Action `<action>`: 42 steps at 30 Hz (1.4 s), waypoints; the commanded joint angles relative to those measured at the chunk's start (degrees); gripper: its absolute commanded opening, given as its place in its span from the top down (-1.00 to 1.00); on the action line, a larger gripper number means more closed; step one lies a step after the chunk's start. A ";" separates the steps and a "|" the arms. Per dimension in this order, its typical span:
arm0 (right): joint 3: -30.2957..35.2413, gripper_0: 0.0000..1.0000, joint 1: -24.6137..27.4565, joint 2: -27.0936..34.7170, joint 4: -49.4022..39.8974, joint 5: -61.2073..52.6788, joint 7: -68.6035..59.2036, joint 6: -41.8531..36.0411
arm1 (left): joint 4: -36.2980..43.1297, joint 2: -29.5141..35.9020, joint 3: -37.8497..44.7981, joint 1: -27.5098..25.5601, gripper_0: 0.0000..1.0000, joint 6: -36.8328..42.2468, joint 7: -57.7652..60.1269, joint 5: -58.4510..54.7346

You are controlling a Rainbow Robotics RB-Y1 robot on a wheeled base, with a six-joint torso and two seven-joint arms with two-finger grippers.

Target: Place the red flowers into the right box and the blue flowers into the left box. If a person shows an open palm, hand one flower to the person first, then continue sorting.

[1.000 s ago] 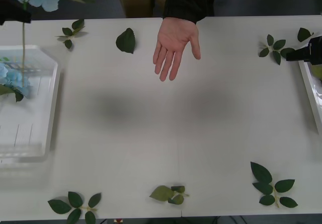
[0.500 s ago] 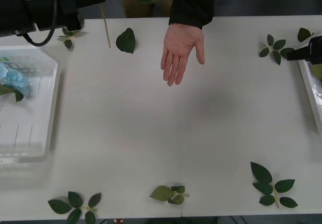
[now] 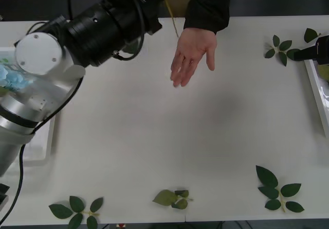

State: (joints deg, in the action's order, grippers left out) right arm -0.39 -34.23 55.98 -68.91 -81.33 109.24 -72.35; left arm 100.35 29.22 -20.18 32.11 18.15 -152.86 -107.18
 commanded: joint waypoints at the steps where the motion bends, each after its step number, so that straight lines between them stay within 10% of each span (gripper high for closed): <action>1: 0.39 -0.62 0.22 0.18 -1.49 0.56 2.38 0.63 | 1.42 -2.06 -1.09 0.94 1.00 -0.84 -2.14 0.13; 42: 0.39 -0.63 0.22 -2.19 -1.32 3.99 2.38 2.30 | 1.42 -2.06 -2.41 0.41 1.00 -0.84 -2.14 0.21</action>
State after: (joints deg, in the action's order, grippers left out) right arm -0.39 -34.22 54.55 -68.91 -77.84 110.23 -70.63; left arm 100.35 27.79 -21.98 32.11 18.02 -152.86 -107.07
